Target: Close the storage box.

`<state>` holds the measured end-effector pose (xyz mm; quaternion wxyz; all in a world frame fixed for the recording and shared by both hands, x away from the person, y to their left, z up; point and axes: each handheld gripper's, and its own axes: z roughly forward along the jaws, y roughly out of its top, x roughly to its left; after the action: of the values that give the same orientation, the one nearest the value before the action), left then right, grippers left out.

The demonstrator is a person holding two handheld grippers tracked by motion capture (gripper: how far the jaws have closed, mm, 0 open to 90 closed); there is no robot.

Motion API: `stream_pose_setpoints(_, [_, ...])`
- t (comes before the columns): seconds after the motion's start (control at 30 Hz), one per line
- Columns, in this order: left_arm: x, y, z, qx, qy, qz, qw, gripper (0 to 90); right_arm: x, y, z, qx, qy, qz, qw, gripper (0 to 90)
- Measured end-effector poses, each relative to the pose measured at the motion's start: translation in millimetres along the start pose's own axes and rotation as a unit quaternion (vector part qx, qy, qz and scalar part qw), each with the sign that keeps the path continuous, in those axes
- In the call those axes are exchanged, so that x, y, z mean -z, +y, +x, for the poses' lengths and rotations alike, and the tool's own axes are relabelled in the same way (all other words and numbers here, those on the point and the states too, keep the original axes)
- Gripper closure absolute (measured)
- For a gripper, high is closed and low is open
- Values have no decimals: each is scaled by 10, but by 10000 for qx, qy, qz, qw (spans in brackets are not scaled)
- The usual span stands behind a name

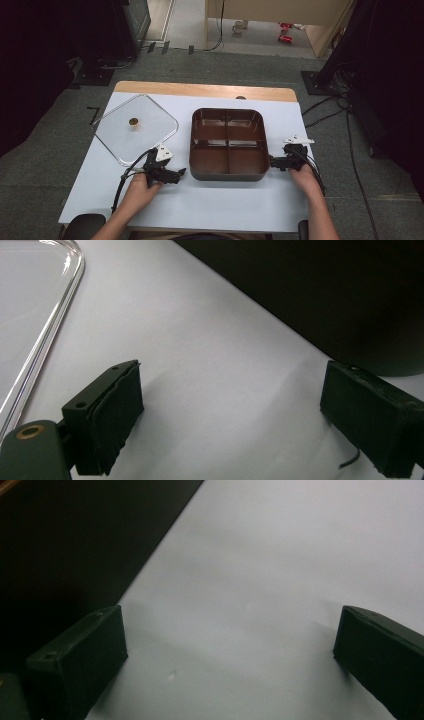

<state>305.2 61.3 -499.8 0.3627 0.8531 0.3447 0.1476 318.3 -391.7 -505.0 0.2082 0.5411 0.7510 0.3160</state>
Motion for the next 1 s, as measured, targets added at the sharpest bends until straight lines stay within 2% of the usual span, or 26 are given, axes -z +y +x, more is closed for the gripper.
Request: stream_pose_setpoints(1.0, [-6, 6, -7, -11, 31, 19, 10000, 93, 0, 0, -1, -7, 4, 1, 10000, 0])
